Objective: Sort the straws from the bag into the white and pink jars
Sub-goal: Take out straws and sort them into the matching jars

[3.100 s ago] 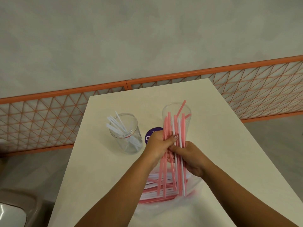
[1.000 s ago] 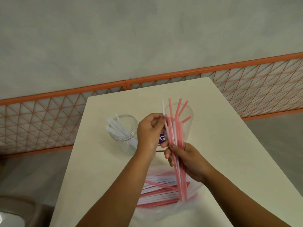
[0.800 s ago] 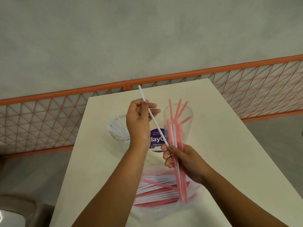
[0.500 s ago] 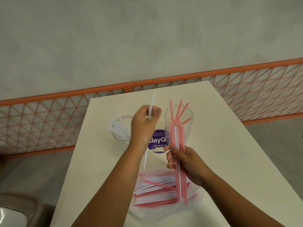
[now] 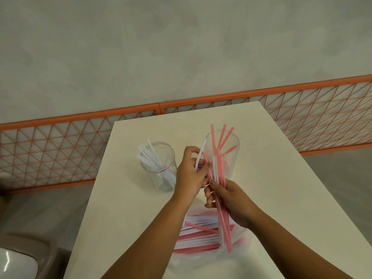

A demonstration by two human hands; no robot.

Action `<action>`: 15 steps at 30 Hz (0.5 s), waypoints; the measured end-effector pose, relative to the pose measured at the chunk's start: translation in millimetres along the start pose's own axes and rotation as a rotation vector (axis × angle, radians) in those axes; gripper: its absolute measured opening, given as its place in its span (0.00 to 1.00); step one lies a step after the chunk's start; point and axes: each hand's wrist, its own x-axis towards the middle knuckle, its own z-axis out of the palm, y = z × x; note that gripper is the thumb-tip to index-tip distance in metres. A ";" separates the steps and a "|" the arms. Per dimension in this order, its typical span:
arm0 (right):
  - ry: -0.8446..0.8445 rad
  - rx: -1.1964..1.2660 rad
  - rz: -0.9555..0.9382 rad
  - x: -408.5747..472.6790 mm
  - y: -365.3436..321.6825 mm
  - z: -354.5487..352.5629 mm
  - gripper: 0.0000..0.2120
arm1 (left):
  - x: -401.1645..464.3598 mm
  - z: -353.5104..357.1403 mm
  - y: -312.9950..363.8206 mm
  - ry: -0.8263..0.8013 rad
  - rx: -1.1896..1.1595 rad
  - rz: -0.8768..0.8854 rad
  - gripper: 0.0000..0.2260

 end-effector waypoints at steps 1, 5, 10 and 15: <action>0.000 0.000 0.001 0.2 -0.6 0.7 0.14 | 0.0 0.1 -0.9 -0.008 0.008 0.018 0.06; 0.001 0.023 0.019 0.5 -1.7 2.4 0.14 | 0.0 1.4 -4.4 -0.093 -0.010 -0.019 0.06; 0.008 0.024 0.036 3.9 -4.6 4.7 0.13 | 1.0 0.5 -3.8 -0.183 -0.008 -0.081 0.02; -0.012 -0.016 0.024 8.1 -2.5 7.3 0.11 | 10.7 -7.5 5.0 -0.036 -0.169 -0.106 0.04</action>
